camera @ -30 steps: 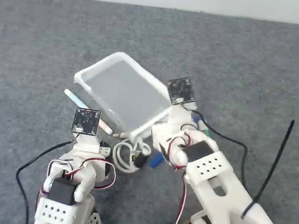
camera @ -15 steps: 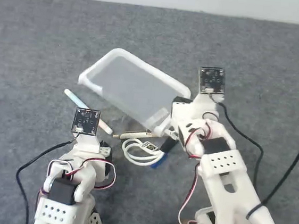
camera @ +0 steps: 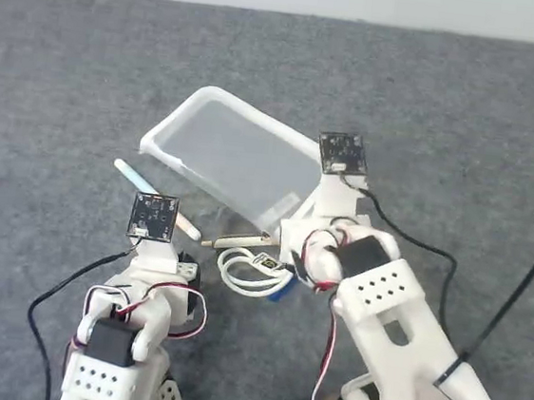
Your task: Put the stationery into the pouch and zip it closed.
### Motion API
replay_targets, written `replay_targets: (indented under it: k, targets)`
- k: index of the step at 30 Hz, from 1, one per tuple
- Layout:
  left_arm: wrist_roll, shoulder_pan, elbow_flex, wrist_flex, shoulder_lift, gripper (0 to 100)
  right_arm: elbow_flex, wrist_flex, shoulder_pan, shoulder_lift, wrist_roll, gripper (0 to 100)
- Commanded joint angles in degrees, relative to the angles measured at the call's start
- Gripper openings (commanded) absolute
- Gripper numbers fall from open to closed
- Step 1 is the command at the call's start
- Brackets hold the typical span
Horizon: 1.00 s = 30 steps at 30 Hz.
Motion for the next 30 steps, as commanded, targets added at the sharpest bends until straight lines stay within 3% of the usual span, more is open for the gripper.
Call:
replay_targets:
  k: [1,14,30]
  targets:
    - [0.18,0.0,-0.66,0.53,-1.41,1,-4.66,5.93,-3.56,-0.48,-3.87,19.7]
    - [0.18,0.0,-0.66,0.53,-1.41,1,-14.59,8.4,-4.7,17.98,-12.57,17.0]
    - [0.18,0.0,-0.66,0.53,-1.41,1,-17.85,3.12,-0.92,29.32,-14.86,16.5]
